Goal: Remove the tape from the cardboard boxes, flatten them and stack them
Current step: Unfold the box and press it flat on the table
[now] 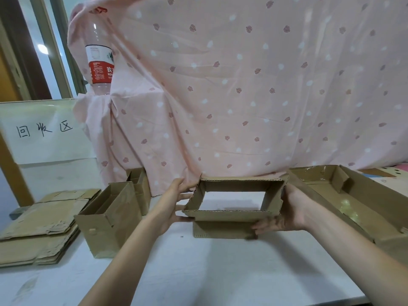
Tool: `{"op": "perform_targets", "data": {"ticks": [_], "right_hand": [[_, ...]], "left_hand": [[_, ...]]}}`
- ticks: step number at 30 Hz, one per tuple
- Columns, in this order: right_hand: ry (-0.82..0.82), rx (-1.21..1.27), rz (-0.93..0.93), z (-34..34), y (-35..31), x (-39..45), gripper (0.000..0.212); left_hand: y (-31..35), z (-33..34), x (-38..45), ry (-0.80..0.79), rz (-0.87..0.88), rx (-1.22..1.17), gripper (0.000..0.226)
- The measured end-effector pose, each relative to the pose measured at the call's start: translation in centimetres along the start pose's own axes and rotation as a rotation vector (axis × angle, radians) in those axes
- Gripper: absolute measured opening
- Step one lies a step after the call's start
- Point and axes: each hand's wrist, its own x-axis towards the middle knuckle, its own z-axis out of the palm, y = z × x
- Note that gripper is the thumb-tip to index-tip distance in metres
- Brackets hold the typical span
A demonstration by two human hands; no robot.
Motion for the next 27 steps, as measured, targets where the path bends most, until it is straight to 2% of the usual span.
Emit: {"op": "perform_targets", "data": {"ticks": [3,8,12,13,17,19,21,22,24,27], "right_hand": [[0.008,-0.017,-0.114,0.2,-0.6,-1.1,0.028],[0.007,-0.068,-0.243,0.8,-0.8,-1.5,0.034],[-0.007,-0.180,-0.241,1.7,-1.0,-0.7,0.024],[-0.025,-0.205,-0.228,1.6,-1.0,-0.3,0.027],[-0.114,-0.215,-0.184,0.8,-0.3,1.0,0.046],[-0.131,-0.194,-0.211,0.6,-0.1,1.3,0.043],[-0.144,-0.197,-0.241,0.9,0.3,1.3,0.036],[-0.157,-0.219,-0.249,1.1,0.5,1.3,0.036],[-0.154,-0.347,-0.262,1.7,1.1,1.8,0.047],[0.024,-0.572,-0.348,2.5,1.3,3.1,0.101]], "left_hand": [[-0.3,-0.4,0.4,0.059,-0.021,0.025,0.049],[-0.7,-0.6,0.4,0.065,-0.089,0.163,0.038],[-1.2,-0.6,1.1,0.129,-0.070,0.234,0.071],[-1.5,-0.8,1.4,0.170,-0.038,0.237,0.078],[-2.6,-1.2,2.5,0.291,0.080,0.238,0.069],[-2.9,-1.1,2.7,0.269,0.077,0.252,0.069],[-2.8,-0.6,2.7,0.164,0.040,0.199,0.072],[-2.5,0.0,2.5,0.094,0.019,0.129,0.066],[-1.8,1.1,1.8,-0.019,-0.003,-0.083,0.045],[-1.4,1.6,1.9,-0.031,-0.051,-0.259,0.037]]}}
